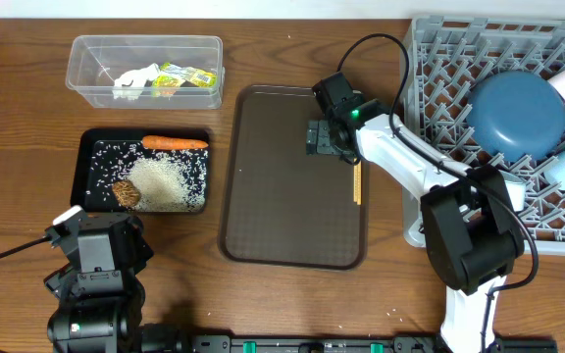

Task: Sort waste into correct bins and load items into the dishwasher rack

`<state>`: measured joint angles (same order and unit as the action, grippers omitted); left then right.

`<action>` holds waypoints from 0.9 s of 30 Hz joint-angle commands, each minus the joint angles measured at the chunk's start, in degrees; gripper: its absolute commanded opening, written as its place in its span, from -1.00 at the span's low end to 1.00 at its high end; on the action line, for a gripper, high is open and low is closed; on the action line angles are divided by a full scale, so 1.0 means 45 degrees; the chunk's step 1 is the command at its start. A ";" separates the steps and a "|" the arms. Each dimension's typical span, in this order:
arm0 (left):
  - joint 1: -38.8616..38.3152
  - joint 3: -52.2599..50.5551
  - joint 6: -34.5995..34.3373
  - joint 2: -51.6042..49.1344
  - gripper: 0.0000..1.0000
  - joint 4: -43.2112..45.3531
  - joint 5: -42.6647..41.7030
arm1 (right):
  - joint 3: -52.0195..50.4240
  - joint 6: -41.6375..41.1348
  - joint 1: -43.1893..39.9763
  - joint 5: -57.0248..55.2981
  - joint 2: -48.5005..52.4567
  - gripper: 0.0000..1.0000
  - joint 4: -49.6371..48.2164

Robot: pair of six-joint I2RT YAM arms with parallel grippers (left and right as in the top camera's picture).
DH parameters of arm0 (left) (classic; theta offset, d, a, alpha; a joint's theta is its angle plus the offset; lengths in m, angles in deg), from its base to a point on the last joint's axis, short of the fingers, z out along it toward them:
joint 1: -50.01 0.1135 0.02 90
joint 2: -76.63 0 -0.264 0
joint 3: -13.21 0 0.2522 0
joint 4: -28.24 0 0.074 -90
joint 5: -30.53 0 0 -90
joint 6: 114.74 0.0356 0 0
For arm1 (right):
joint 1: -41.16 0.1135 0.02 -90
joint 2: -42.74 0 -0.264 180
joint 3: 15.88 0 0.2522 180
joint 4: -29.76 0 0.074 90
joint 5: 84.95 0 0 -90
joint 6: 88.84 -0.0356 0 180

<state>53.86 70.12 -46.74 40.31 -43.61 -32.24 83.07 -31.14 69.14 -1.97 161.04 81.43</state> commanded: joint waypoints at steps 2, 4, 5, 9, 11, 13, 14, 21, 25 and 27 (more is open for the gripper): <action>-0.0015 -0.0029 0.0170 -0.0005 0.96 -0.0019 0.0151 | -0.0078 -0.0262 0.0141 -0.0015 0.0612 0.98 -0.0073; -0.0015 -0.0029 0.0170 -0.0005 0.96 -0.0024 0.0151 | -0.0078 -0.0364 0.0117 -0.0010 0.0816 0.98 -0.0097; -0.0015 -0.0029 0.0170 -0.0005 0.96 -0.0019 0.0151 | -0.0078 -0.0437 0.0097 -0.0010 0.0835 0.98 -0.0097; -0.0015 -0.0029 0.0170 -0.0005 0.96 -0.0024 0.0155 | -0.0078 -0.0442 0.0073 -0.0010 0.0908 0.98 -0.0117; -0.0015 -0.0029 0.0170 -0.0005 0.96 -0.0019 0.0151 | -0.0078 -0.0442 0.0073 -0.0005 0.0908 0.98 -0.0146; -0.0015 -0.0029 0.0170 -0.0005 0.96 -0.0024 0.0151 | -0.0078 -0.0437 0.0073 -0.0005 0.0908 0.99 -0.0151; -0.0015 -0.0029 0.0170 -0.0005 0.96 -0.0024 0.0151 | -0.0078 -0.0437 0.0073 -0.0005 0.0908 0.98 -0.0151; -0.0015 -0.0029 0.0170 -0.0005 0.96 -0.0019 0.0155 | -0.0073 -0.0432 0.0121 -0.0005 0.0908 0.99 -0.0185; -0.0015 -0.0029 0.0170 -0.0005 0.96 -0.0024 0.0151 | -0.0058 -0.0364 0.0121 -0.0015 0.0908 0.98 -0.0194; -0.0015 -0.0029 0.0170 -0.0005 0.96 -0.0019 0.0151 | -0.0015 -0.0262 0.0121 -0.0010 0.0903 0.98 -0.0189</action>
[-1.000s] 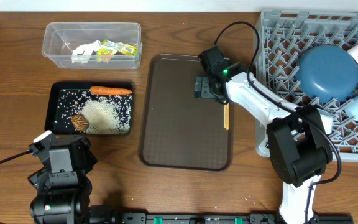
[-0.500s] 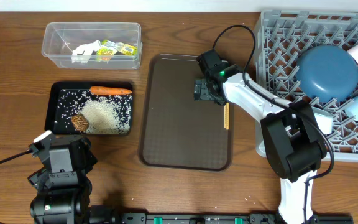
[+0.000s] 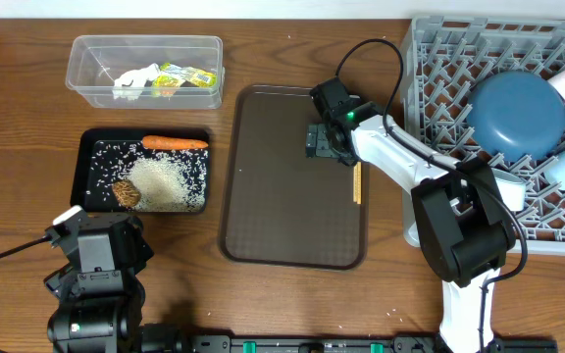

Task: Sort waste into correct bins and load items into the dishwasher rack

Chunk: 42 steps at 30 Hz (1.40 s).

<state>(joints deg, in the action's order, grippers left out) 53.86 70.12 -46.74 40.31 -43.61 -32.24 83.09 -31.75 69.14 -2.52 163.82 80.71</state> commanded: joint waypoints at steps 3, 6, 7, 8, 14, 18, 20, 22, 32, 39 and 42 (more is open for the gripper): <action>-0.0015 -0.0029 0.0170 -0.0005 0.96 -0.0024 0.0151 | 0.0073 -0.0029 0.0126 0.0117 0.0287 0.98 0.0019; -0.0015 -0.0029 0.0170 -0.0005 0.96 -0.0024 0.0151 | 0.0204 0.0097 0.0131 0.0117 0.0287 0.98 0.0126; -0.0015 -0.0029 0.0170 -0.0005 0.96 -0.0024 0.0151 | 0.0267 0.0097 0.0131 0.0112 0.0287 0.98 0.0204; -0.0015 -0.0029 0.0170 -0.0005 0.96 -0.0019 0.0151 | 0.0291 0.0097 0.0131 0.0112 0.0287 0.98 0.0219; -0.0015 -0.0029 0.0170 -0.0005 0.96 -0.0024 0.0151 | 0.0325 0.0185 0.0131 0.0121 0.0287 0.99 0.0257; -0.0015 -0.0029 0.0170 -0.0005 0.96 -0.0019 0.0151 | 0.0374 0.0185 0.0131 0.0121 0.0287 0.98 0.0306; -0.0015 -0.0029 0.0170 -0.0005 0.96 -0.0019 0.0151 | 0.0457 0.0185 0.0131 0.0121 0.0287 0.99 0.0393; -0.0015 -0.0029 0.0170 -0.0005 0.96 -0.0019 0.0151 | 0.0563 0.0185 0.0131 0.0121 0.0287 0.99 0.0505; -0.0015 -0.0029 0.0170 -0.0005 0.96 -0.0024 0.0151 | 0.0661 0.0199 0.0131 0.0117 0.0287 0.99 0.0593; -0.0015 -0.0029 0.0170 -0.0005 0.96 -0.0019 0.0151 | 0.0661 0.0282 0.0131 0.0136 0.0287 0.98 0.0602; -0.0015 -0.0029 0.0170 -0.0005 0.96 -0.0019 0.0151 | 0.0656 0.0287 0.0136 0.0321 0.0325 0.98 0.0573</action>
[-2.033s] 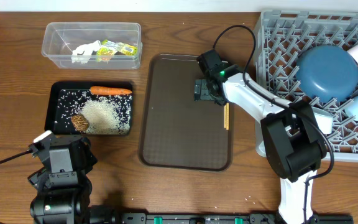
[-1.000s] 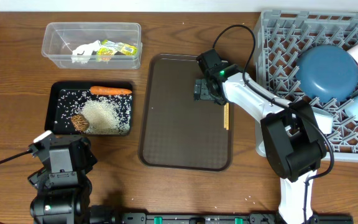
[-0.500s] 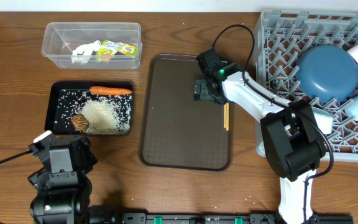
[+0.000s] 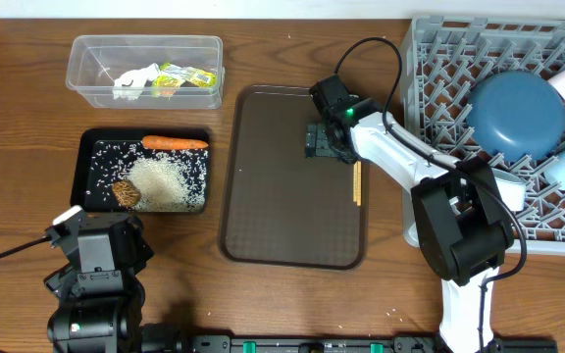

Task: Sort waste into correct bins and load items into the dishwasher rack

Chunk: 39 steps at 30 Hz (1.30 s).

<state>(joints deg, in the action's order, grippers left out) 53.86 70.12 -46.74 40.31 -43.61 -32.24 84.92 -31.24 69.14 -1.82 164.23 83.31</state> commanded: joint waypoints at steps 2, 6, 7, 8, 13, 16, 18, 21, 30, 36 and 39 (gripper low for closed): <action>-0.0015 -0.0029 0.0170 -0.0005 0.96 -0.0024 0.0151 | 0.0248 0.0175 0.0209 0.0160 0.0257 0.98 -0.0049; -0.0015 -0.0029 0.0170 -0.0005 0.96 -0.0019 0.0151 | 0.0248 0.0175 0.0364 0.0146 0.0257 0.99 -0.0141; -0.0015 -0.0029 0.0170 -0.0005 0.96 -0.0019 0.0155 | 0.0248 0.0170 0.0374 0.0151 0.0257 0.99 -0.0141; -0.0015 -0.0029 0.0170 -0.0005 0.95 -0.0019 0.0151 | 0.0248 0.0170 0.0374 0.0151 0.0262 0.98 -0.0131; -0.0015 -0.0029 0.0170 -0.0005 0.96 -0.0019 0.0155 | 0.0248 0.0165 0.0369 0.0092 0.0321 0.98 -0.0121; -0.0015 -0.0029 0.0170 -0.0005 0.95 -0.0019 0.0155 | 0.0248 0.0170 0.0369 -0.0121 0.0321 0.99 -0.0102; -0.0015 -0.0029 0.0170 -0.0005 0.96 -0.0019 0.0151 | 0.0248 0.0170 0.0350 -0.0277 0.0321 0.98 -0.0083; -0.0015 -0.0029 0.0170 -0.0005 0.96 -0.0019 0.0151 | 0.0253 0.0175 0.0287 -0.0520 0.0316 0.98 -0.0078; -0.0015 -0.0029 0.0170 -0.0005 0.96 -0.0019 0.0151 | 0.0253 0.0175 -0.0175 -0.0447 0.0316 0.98 -0.0058; -0.0015 -0.0029 0.0170 -0.0005 0.96 -0.0019 0.0155 | 0.0253 0.0272 -0.0248 0.0185 0.0316 0.99 -0.0126; -0.0015 -0.0029 0.0170 -0.0005 0.96 -0.0019 0.0151 | 0.0253 0.0272 -0.0170 0.0369 0.0311 0.99 -0.0175</action>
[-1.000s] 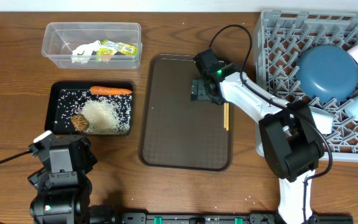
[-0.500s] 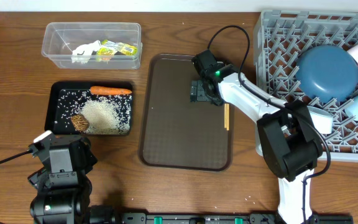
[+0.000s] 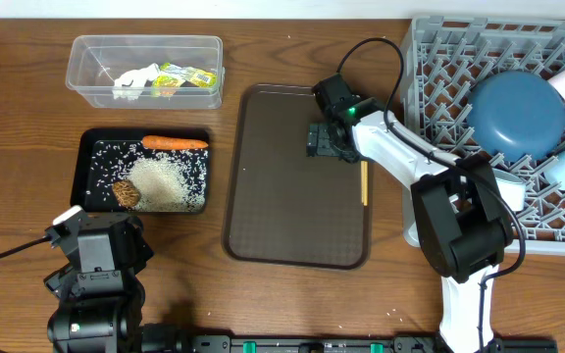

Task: Sort waste into correct bins and load items into the dishwasher rack

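A brown serving tray (image 3: 282, 196) lies mid-table. A thin wooden stick (image 3: 364, 183) rests along its right edge. My right gripper (image 3: 324, 140) hangs low over the tray's upper right part, just left of the stick's far end; its fingers are dark against the tray and their state does not show. The grey dishwasher rack (image 3: 439, 69) on the right holds a blue bowl (image 3: 518, 113), a white cup and a clear cup. My left arm (image 3: 91, 265) sits folded at the bottom left, its fingers hidden.
A clear bin (image 3: 91, 83) with wrappers and a crumpled tissue stands at the back left. In front of it a black tray (image 3: 84, 176) holds rice, a carrot (image 3: 175, 143) and a brown lump. A cable loops above the right arm.
The brown tray and the wooden stick on it sit slightly further right. My right gripper has shifted a little right with them. The left arm has not moved.
My right gripper has stayed over the tray's upper right part at every moment, with only small shifts. The stick lay along the tray's right edge throughout. By now tray and stick sit slightly closer to the rack.
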`<state>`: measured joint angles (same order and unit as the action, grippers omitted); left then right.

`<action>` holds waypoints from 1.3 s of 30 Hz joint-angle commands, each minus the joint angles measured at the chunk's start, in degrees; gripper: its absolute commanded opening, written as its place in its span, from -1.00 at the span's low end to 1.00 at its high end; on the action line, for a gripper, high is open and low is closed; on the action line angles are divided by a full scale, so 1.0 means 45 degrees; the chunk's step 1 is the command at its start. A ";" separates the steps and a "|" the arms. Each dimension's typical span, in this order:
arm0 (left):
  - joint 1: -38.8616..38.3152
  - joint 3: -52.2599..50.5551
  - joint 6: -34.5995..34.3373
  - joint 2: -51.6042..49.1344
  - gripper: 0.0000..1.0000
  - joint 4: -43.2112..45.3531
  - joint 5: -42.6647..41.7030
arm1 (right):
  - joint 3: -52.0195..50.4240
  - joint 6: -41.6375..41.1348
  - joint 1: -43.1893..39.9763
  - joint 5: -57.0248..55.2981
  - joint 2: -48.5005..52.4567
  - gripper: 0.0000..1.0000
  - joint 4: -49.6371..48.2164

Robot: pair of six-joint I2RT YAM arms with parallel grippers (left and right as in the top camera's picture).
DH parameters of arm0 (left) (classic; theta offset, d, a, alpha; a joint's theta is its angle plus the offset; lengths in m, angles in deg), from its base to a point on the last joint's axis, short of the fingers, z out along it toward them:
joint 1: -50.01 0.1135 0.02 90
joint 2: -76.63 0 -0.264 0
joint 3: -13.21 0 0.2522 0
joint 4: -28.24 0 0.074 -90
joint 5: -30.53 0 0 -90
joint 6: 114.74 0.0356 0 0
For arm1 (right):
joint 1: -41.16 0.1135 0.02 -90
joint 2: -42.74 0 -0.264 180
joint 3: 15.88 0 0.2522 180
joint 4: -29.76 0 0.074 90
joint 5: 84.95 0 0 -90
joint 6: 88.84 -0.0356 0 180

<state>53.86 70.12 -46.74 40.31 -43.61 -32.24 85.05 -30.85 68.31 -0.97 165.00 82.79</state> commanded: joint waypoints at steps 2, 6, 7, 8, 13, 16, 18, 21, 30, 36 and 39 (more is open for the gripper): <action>-0.0015 -0.0029 0.0170 -0.0005 0.96 -0.0019 0.0151 | 0.0277 0.0291 0.0063 0.0267 0.0107 0.98 -0.0063; -0.0015 -0.0029 0.0170 -0.0005 0.96 -0.0019 0.0151 | 0.0515 0.0418 0.0092 0.0398 -0.0049 0.98 0.0160; -0.0015 -0.0029 0.0170 -0.0005 0.96 -0.0019 0.0151 | 0.0544 0.0418 0.0087 0.0398 -0.0126 0.98 0.0238; -0.0015 -0.0029 0.0170 -0.0005 0.96 -0.0024 0.0151 | 0.0549 0.0413 0.0087 0.0398 -0.0180 0.98 0.0291; -0.0015 -0.0029 0.0170 -0.0005 0.96 -0.0019 0.0151 | 0.0544 0.0418 0.0087 0.0291 -0.0359 0.99 0.0486; -0.0015 -0.0029 0.0170 -0.0005 0.96 -0.0019 0.0151 | 0.0544 0.0408 0.0087 0.0107 -0.0359 0.98 0.0573; -0.0015 -0.0029 0.0170 -0.0005 0.96 -0.0019 0.0151 | 0.0544 0.0393 0.0087 -0.0126 -0.0359 0.98 0.0656; -0.0015 -0.0029 0.0170 -0.0005 0.96 -0.0024 0.0151 | 0.0544 0.0165 0.0039 -0.0233 -0.0359 0.99 0.0680; -0.0015 -0.0029 0.0170 -0.0005 0.96 -0.0019 0.0151 | 0.0554 0.0228 0.0087 -0.0044 -0.0816 0.95 0.0690; -0.0015 -0.0029 0.0170 -0.0005 0.96 -0.0019 0.0151 | 0.0432 0.0219 -0.0083 -0.0058 -0.0777 0.96 0.0758; -0.0015 -0.0029 0.0170 -0.0005 0.96 -0.0019 0.0151 | 0.0427 0.0219 -0.0078 -0.0335 -0.0627 0.95 0.0753</action>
<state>53.86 70.12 -46.74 40.31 -43.61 -32.24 86.32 -29.82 68.23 -0.60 163.07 86.00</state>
